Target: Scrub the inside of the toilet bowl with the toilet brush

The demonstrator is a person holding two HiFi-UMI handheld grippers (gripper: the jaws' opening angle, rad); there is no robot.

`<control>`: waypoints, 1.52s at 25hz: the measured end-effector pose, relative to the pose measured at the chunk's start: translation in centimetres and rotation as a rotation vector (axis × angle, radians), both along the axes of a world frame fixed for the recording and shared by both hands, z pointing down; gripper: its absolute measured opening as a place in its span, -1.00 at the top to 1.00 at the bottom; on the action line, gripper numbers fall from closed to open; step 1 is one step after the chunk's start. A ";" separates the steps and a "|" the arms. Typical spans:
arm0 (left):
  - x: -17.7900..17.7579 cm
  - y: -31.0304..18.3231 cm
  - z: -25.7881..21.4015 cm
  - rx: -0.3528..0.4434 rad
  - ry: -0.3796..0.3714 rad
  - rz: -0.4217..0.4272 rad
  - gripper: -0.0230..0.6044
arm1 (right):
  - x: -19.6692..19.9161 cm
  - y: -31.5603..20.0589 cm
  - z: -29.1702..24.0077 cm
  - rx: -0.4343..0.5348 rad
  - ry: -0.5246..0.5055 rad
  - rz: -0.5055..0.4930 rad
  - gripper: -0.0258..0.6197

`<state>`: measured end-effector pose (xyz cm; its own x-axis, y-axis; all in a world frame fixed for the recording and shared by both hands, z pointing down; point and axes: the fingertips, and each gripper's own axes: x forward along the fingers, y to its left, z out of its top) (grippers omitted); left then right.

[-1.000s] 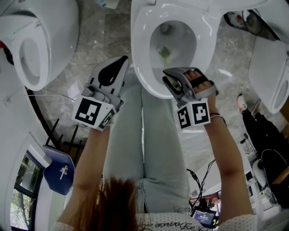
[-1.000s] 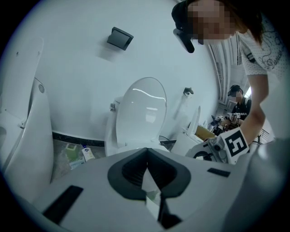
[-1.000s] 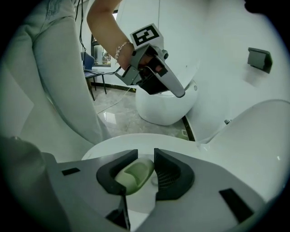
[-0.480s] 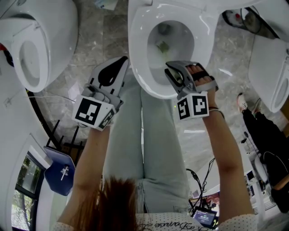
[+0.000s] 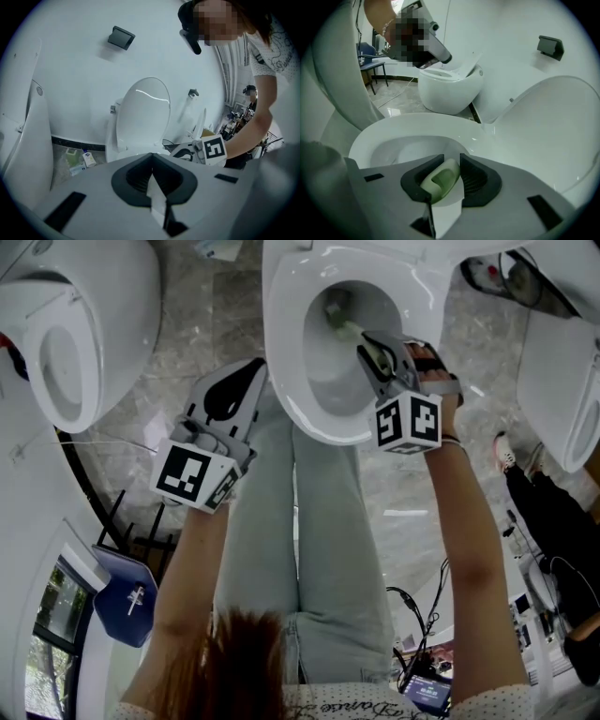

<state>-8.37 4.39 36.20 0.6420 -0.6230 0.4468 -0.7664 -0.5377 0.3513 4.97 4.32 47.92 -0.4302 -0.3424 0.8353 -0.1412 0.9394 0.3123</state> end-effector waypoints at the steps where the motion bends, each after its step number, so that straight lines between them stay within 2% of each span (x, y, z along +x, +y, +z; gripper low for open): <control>1: 0.0 0.0 0.0 0.000 0.001 -0.001 0.92 | 0.5 -0.7 0.1 -0.011 -0.005 0.033 0.63; 5: 0.2 0.0 -0.1 -0.001 0.005 -0.002 0.92 | 1.9 -2.6 -0.4 -0.083 -0.080 0.197 0.63; 8: 0.3 0.0 -0.1 -0.002 0.007 -0.004 0.92 | 1.7 -2.6 -1.7 -0.144 -0.180 0.286 0.61; 11: 0.2 -0.2 -0.2 0.002 0.007 -0.008 0.92 | 1.3 -1.9 -3.2 -0.200 -0.266 0.353 0.59; 17: 0.3 -0.2 -0.2 0.000 0.008 -0.009 0.92 | 2.1 -0.3 -5.2 -0.299 -0.351 0.450 0.58; 23: 0.4 -0.3 -0.2 0.001 0.008 -0.009 0.92 | 3.7 0.1 -6.9 -0.422 -0.526 0.642 0.55; 25: 0.4 -0.3 -0.3 0.000 0.008 -0.005 0.92 | 4.1 0.3 -7.1 -0.465 -0.559 0.677 0.55; 27: 0.5 -0.3 -0.3 0.000 0.007 -0.002 0.92 | 4.3 0.7 -7.4 -0.518 -0.565 0.669 0.55; 29: 0.5 -0.4 -0.4 0.001 0.006 -0.002 0.92 | 4.3 1.3 -7.9 -0.562 -0.552 0.615 0.55; 33: 0.4 -0.5 -0.4 0.003 0.003 -0.004 0.92 | 3.9 3.1 -9.1 -0.563 -0.463 0.411 0.56; 38: 0.4 -0.5 -0.5 0.009 0.000 -0.006 0.92 | 3.2 4.6 -9.9 -0.539 -0.341 0.210 0.56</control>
